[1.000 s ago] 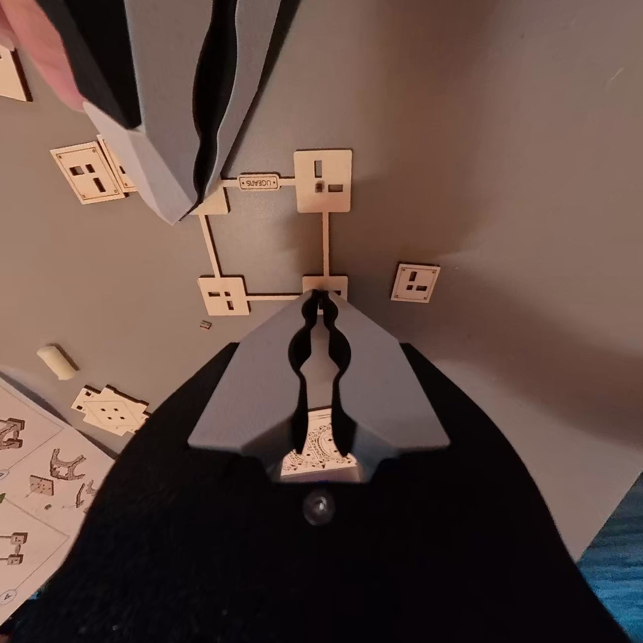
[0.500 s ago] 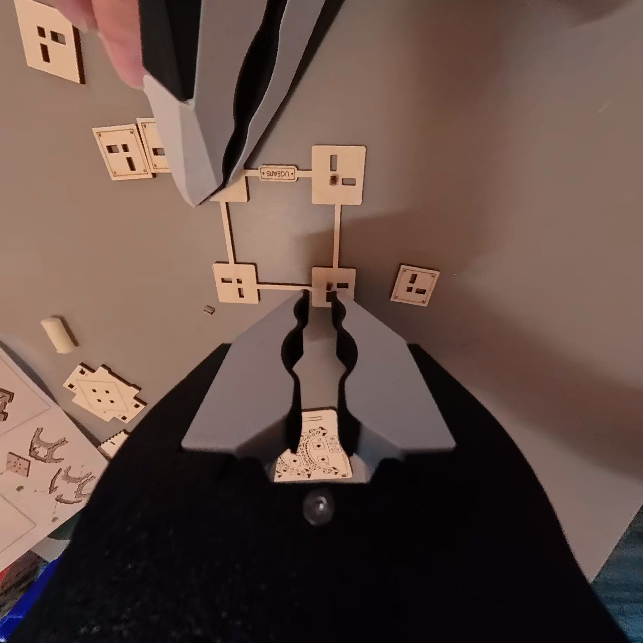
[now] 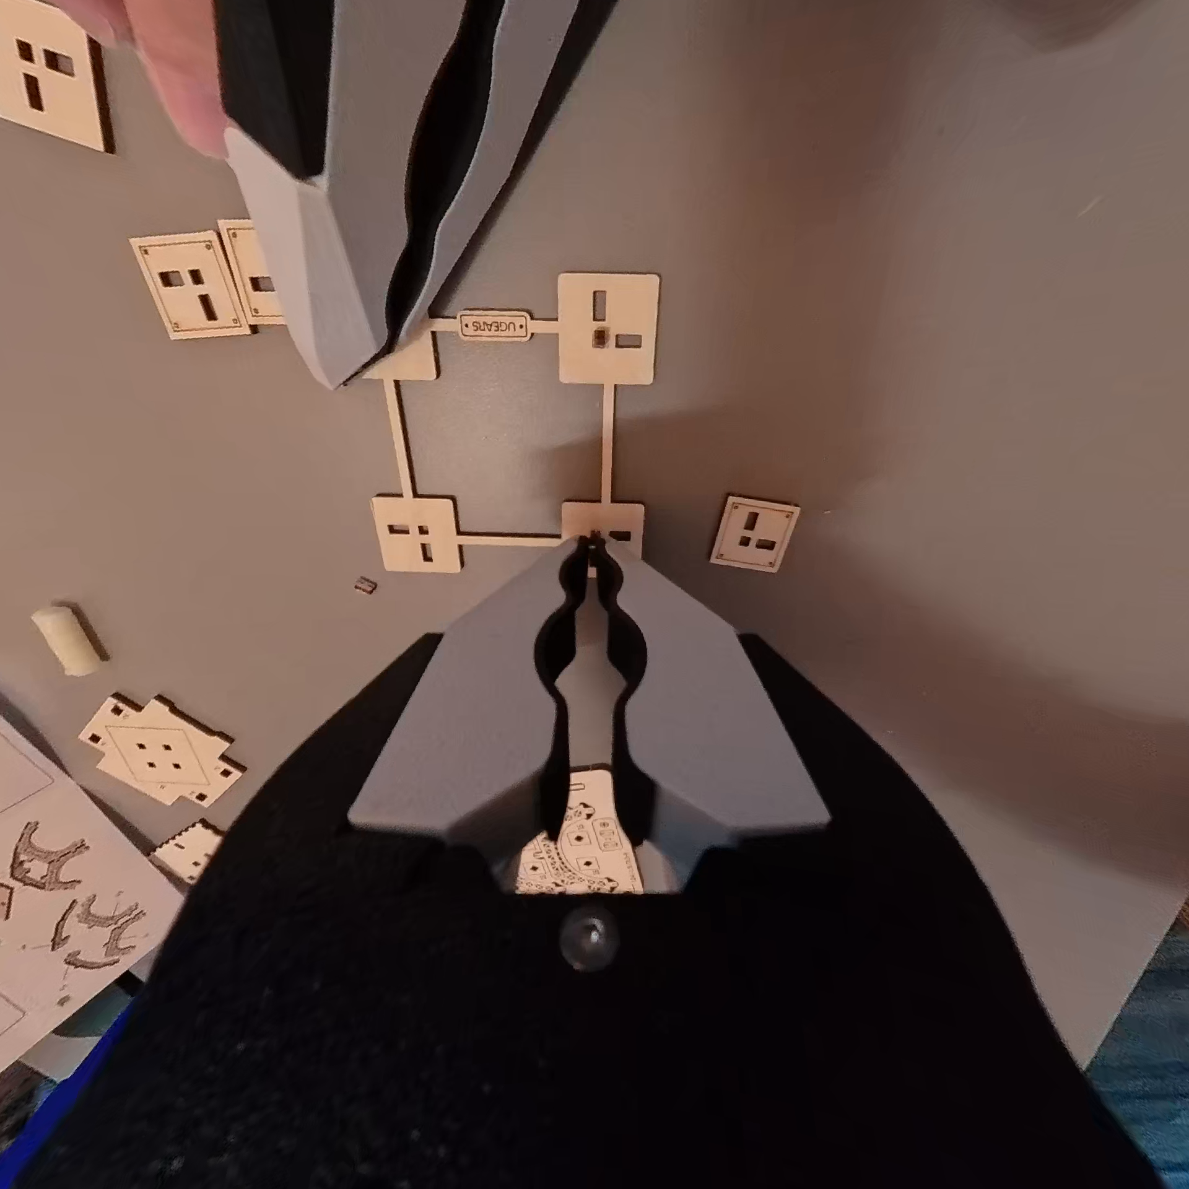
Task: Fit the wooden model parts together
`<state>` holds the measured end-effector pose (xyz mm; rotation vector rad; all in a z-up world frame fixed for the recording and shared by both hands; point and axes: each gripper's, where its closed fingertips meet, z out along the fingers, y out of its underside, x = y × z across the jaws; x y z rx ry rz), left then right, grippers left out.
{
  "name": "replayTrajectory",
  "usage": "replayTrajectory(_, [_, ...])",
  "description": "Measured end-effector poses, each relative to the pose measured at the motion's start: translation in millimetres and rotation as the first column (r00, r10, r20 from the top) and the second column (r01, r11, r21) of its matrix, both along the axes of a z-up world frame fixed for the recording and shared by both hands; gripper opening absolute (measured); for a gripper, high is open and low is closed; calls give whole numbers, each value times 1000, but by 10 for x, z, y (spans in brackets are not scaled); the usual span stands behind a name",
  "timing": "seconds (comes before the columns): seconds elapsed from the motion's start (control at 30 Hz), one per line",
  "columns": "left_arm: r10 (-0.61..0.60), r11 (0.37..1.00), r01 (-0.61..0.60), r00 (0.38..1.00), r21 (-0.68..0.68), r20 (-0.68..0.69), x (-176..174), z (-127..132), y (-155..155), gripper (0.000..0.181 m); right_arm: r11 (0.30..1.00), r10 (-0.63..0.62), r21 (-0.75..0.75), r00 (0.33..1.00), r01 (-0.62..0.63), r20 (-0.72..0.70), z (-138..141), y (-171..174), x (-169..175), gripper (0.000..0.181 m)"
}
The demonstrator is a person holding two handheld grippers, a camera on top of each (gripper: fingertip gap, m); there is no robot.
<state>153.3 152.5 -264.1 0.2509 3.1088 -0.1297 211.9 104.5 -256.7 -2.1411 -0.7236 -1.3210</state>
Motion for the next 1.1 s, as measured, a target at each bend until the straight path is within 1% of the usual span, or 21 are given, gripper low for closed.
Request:
replayTrajectory(0.03, [1,1000,-1,1000,0,-1,-3,-3,1,0,1000,0,1,1000,0,-2,0,0,0,0])
replayTrajectory(0.57, [4,1000,-4,1000,8,14,-2,-6,-11,2,1000,-3,4,1000,3,-5,2,-1,-9,0])
replayTrajectory(0.63, [5,1000,-5,1000,7,6,-15,-14,-15,0,1000,-3,7,1000,3,-9,2,-2,-10,0])
replayTrajectory(1.1, [16,1000,-16,1000,20,11,-2,-16,4,1,1000,-2,4,1000,2,-4,-5,1,-7,0])
